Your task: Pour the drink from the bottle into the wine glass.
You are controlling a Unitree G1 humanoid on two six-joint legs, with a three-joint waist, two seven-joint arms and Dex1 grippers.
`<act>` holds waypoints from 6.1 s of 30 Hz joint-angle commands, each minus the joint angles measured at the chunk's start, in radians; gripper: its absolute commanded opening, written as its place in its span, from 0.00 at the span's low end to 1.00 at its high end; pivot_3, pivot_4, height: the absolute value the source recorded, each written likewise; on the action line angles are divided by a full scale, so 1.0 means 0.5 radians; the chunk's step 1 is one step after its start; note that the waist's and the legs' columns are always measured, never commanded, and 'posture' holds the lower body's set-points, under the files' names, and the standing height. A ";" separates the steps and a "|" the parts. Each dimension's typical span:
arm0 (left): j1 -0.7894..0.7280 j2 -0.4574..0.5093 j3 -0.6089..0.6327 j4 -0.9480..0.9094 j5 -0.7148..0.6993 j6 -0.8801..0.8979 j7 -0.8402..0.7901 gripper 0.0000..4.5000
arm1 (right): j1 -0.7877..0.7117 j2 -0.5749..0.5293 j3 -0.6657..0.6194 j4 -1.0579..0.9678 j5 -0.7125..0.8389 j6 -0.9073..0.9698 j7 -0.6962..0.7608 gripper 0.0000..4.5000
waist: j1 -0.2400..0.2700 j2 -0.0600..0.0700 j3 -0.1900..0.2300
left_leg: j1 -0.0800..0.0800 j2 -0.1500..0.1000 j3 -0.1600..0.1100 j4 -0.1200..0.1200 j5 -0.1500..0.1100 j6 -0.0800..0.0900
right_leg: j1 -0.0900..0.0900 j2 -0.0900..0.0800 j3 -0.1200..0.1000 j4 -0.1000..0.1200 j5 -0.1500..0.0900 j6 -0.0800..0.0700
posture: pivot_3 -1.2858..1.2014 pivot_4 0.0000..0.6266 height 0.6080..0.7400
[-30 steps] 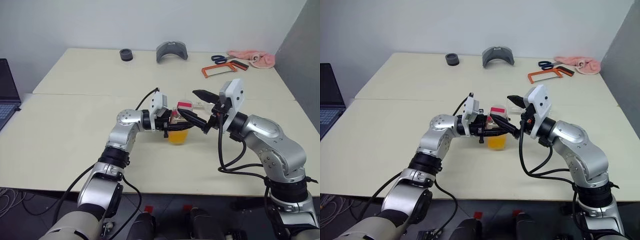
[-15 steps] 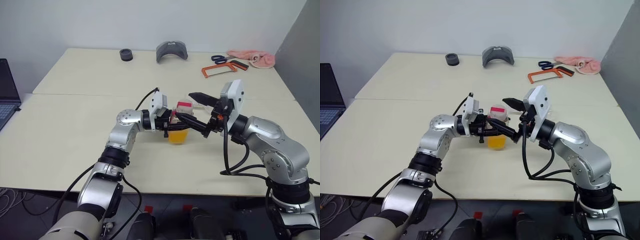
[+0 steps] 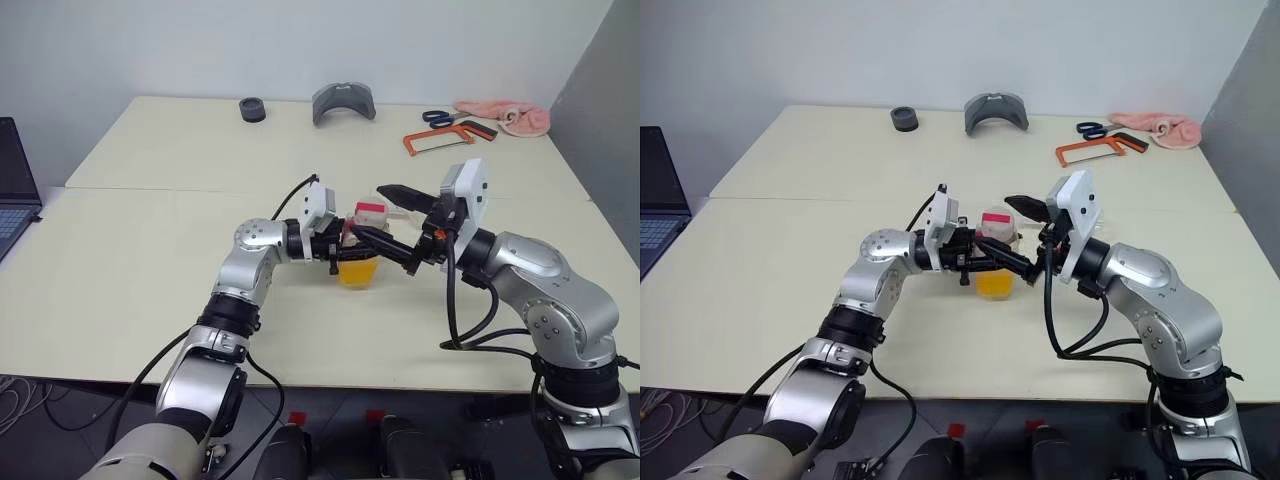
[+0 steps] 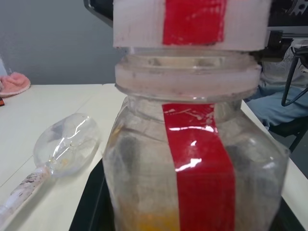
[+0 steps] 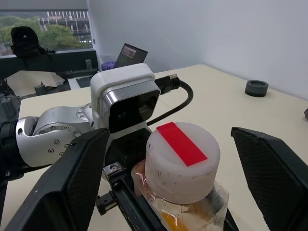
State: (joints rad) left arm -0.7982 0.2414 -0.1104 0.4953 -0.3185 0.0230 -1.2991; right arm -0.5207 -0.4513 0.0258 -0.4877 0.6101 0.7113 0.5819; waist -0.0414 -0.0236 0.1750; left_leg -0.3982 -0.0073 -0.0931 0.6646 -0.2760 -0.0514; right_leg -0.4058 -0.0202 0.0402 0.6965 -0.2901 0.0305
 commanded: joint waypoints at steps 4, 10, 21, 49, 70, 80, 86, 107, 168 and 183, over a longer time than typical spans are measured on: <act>-0.013 -0.019 0.039 -0.133 -0.067 0.009 0.003 0.37 | -0.068 0.008 0.014 0.006 0.000 0.004 -0.008 0.96 | 0.000 0.000 0.000 | 0.000 0.000 0.000 0.000 0.000 0.000 | 0.000 0.000 0.000 0.000 0.000 0.000 | 0.52 0.24 1.00; -0.007 -0.018 0.031 -0.142 -0.069 0.008 0.006 0.37 | -0.091 0.025 0.017 0.043 0.010 0.012 -0.017 0.96 | 0.000 0.000 0.000 | 0.000 0.000 0.000 0.000 0.000 0.000 | 0.000 0.000 0.000 0.000 0.000 0.000 | 0.52 0.24 1.00; 0.010 -0.008 0.024 -0.159 -0.064 0.010 0.007 0.37 | -0.105 0.051 0.005 0.050 0.031 0.008 -0.003 0.44 | 0.000 0.000 0.000 | 0.000 0.000 0.000 0.000 0.000 0.000 | 0.000 0.000 0.000 0.000 0.000 0.000 | 0.52 0.24 1.00; 0.070 -0.016 0.014 -0.234 -0.078 0.051 0.034 0.36 | 0.081 0.029 -0.044 -0.071 0.124 -0.184 0.071 0.41 | 0.002 0.000 0.000 | 0.000 0.001 -0.001 0.000 0.000 0.000 | 0.000 -0.001 0.000 0.000 0.000 0.000 | 0.52 0.24 1.00; 0.056 -0.016 0.018 -0.218 -0.071 0.045 0.026 0.35 | 0.054 -0.035 0.043 -0.078 -0.049 -0.241 0.076 0.88 | 0.000 0.000 0.000 | 0.000 0.000 0.000 0.000 0.000 0.000 | 0.000 0.000 0.000 0.000 0.000 0.000 | 0.52 0.24 1.00; 0.056 -0.015 0.013 -0.214 -0.066 0.042 0.024 0.35 | 0.064 -0.017 0.008 -0.053 -0.057 -0.231 0.029 0.88 | 0.000 0.000 0.000 | 0.000 0.000 0.000 0.000 0.000 0.000 | 0.000 0.000 0.000 0.000 0.000 0.000 | 0.52 0.24 1.00; 0.057 -0.013 0.012 -0.217 -0.064 0.042 0.025 0.35 | 0.065 -0.013 -0.055 -0.022 -0.044 -0.224 -0.008 0.88 | 0.000 0.000 0.000 | 0.000 0.000 0.000 0.000 0.000 0.000 | 0.000 0.000 0.000 0.000 0.000 0.000 | 0.52 0.24 1.00; 0.058 -0.006 0.010 -0.209 -0.063 0.038 0.021 0.35 | 0.127 -0.098 -0.124 -0.055 0.014 -0.187 0.028 0.88 | 0.000 0.000 0.000 | 0.000 0.000 0.000 0.000 0.000 0.000 | 0.000 0.000 0.000 0.000 0.000 0.000 | 0.52 0.24 1.00; 0.191 0.019 0.064 -0.447 -0.130 0.137 0.197 0.35 | 0.837 0.040 -0.440 0.303 -0.477 -0.645 -0.452 0.38 | 0.012 0.000 0.000 | 0.002 0.000 0.012 -0.001 0.000 0.000 | 0.001 0.001 0.003 0.000 0.000 0.000 | 0.52 0.24 1.00; 0.183 0.056 0.207 -0.445 -0.106 0.109 0.443 0.35 | 0.915 -0.011 -0.635 0.538 -0.487 -0.652 -0.427 1.00 | 0.014 0.001 0.000 | 0.003 0.000 0.019 -0.001 0.000 0.000 | 0.001 0.001 0.006 0.001 0.000 0.000 | 0.52 0.24 1.00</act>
State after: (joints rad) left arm -0.6949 0.2619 -0.0552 0.3100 -0.3545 0.1016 -1.1205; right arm -0.0625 -0.4336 -0.2573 -0.1539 0.3625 0.4151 0.3487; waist -0.0347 -0.0233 0.1748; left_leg -0.3966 -0.0071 -0.0834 0.6640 -0.2760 -0.0513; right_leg -0.4053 -0.0199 0.0433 0.6968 -0.2902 0.0305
